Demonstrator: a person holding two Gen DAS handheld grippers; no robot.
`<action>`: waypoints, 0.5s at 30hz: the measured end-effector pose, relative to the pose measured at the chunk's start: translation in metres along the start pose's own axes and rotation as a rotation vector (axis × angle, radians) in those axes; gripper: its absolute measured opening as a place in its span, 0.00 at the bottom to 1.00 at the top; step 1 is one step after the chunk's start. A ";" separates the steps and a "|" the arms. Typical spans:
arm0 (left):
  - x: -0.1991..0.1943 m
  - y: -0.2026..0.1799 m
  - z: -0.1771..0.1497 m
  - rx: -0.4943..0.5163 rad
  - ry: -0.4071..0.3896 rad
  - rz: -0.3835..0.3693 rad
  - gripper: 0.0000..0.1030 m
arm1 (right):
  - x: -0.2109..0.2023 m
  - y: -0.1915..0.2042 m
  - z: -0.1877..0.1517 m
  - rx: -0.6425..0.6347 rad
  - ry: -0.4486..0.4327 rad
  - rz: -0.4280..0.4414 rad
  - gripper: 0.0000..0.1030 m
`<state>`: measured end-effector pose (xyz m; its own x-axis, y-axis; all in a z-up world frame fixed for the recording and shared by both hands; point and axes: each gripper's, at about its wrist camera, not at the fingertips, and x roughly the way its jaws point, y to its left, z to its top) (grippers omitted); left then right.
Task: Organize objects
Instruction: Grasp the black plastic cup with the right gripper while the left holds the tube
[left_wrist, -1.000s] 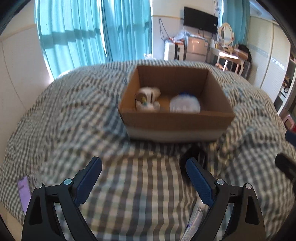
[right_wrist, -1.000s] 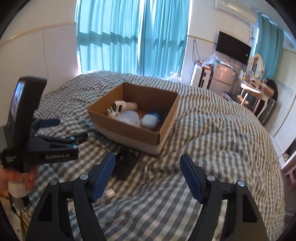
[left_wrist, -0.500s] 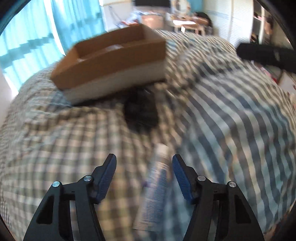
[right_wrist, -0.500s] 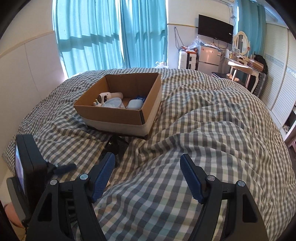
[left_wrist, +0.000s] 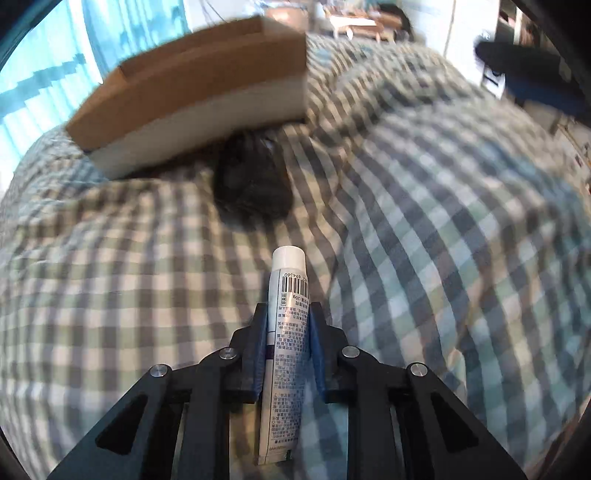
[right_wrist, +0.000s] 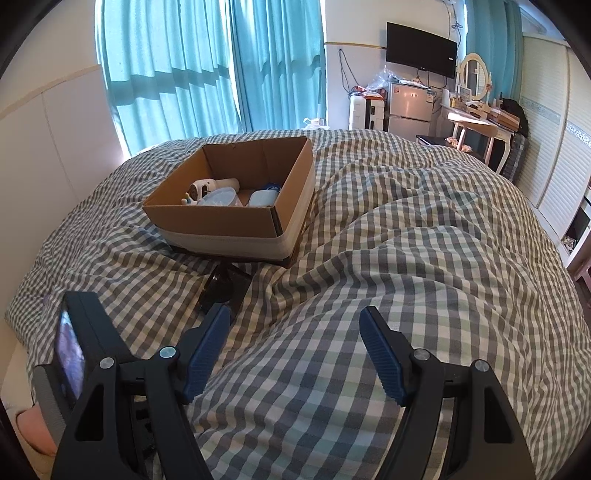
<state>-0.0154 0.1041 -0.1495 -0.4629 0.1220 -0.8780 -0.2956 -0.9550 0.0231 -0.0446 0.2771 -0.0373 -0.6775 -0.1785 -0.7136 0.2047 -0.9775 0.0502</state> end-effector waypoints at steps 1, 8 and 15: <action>-0.009 0.006 0.001 -0.025 -0.022 -0.010 0.20 | 0.001 0.001 -0.001 0.000 0.002 0.003 0.71; -0.057 0.057 0.020 -0.137 -0.144 0.032 0.20 | 0.023 0.026 0.004 -0.005 0.025 0.053 0.71; -0.062 0.098 0.040 -0.199 -0.190 0.098 0.20 | 0.078 0.056 0.018 0.017 0.102 0.078 0.80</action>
<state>-0.0489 0.0138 -0.0735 -0.6351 0.0568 -0.7703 -0.0803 -0.9967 -0.0072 -0.0990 0.2063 -0.0773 -0.5842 -0.2421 -0.7747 0.2410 -0.9632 0.1193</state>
